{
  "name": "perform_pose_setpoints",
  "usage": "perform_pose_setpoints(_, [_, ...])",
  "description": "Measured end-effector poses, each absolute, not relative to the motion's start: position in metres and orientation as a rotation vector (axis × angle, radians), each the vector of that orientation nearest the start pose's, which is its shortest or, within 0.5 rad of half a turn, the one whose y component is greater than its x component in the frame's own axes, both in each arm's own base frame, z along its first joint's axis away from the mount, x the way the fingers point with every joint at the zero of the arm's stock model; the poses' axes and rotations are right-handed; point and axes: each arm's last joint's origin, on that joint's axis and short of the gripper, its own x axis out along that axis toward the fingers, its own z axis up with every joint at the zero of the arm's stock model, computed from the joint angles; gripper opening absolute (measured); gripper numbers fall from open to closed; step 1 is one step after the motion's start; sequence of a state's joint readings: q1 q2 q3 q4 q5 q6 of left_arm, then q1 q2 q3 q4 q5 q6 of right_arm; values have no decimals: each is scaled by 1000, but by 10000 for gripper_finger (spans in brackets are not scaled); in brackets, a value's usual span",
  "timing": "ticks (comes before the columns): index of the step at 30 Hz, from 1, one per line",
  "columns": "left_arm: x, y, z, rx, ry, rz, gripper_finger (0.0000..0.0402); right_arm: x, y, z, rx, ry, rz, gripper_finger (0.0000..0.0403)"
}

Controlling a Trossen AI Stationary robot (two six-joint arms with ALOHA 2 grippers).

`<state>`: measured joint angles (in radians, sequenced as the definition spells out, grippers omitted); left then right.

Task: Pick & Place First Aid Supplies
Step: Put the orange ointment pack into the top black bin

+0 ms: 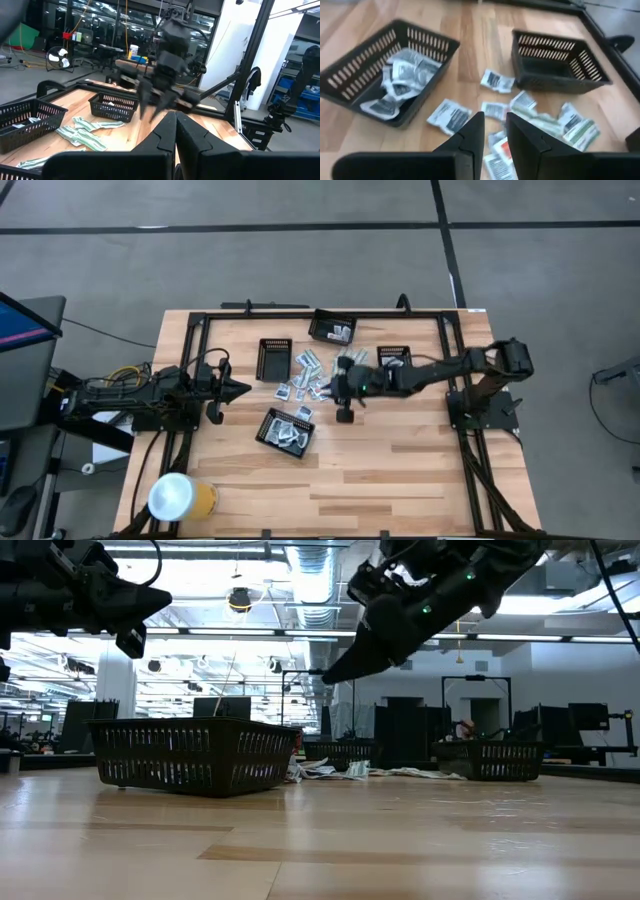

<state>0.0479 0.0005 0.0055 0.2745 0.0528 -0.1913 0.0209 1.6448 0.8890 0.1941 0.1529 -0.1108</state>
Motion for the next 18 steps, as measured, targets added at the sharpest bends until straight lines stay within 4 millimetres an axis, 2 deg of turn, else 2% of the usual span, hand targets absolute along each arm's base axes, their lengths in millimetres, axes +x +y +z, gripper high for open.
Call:
perform_pose_setpoints(4, [94,3,192,-176,-278,-32,8,341,12,181,-146,613,-145,75])
perform_pose_setpoints(18, [93,3,192,-176,-281,-32,8,338,2,178,-55,652,-188,75])
